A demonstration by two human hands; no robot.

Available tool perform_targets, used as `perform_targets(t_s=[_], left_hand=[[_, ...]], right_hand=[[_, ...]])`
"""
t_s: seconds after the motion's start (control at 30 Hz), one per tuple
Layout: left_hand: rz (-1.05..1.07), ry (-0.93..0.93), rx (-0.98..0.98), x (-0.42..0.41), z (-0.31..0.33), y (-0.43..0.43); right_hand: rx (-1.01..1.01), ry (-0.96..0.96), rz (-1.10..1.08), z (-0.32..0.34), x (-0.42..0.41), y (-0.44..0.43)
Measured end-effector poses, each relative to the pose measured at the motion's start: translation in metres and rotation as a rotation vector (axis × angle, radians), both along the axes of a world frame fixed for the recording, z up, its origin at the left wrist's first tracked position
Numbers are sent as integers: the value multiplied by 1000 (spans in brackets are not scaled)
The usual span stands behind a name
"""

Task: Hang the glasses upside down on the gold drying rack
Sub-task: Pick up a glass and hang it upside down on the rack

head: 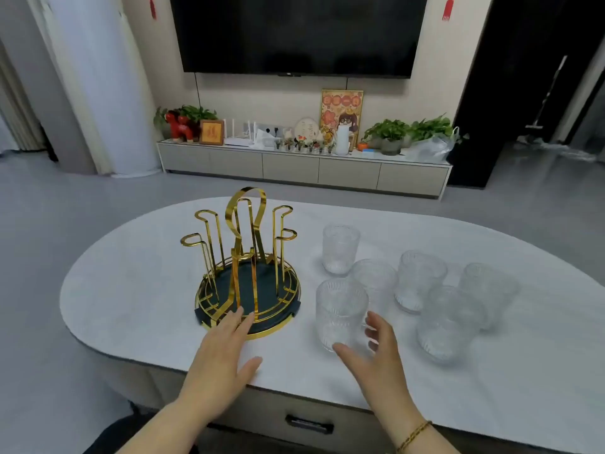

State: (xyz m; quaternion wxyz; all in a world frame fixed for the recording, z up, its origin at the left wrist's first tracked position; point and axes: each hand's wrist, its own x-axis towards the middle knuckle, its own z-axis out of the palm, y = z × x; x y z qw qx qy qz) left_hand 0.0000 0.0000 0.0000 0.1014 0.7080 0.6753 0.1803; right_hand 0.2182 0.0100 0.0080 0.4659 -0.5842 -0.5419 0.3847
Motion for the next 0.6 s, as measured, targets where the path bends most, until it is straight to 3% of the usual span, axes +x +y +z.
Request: perform_targets(t_s=[0.27, 0.6], left_hand=[[76, 43, -42, -4, -14, 16], [44, 130, -83, -14, -15, 15]], right_hand=[[-8, 43, 30, -20, -11, 28], [-13, -58, 7, -33, -21, 42]])
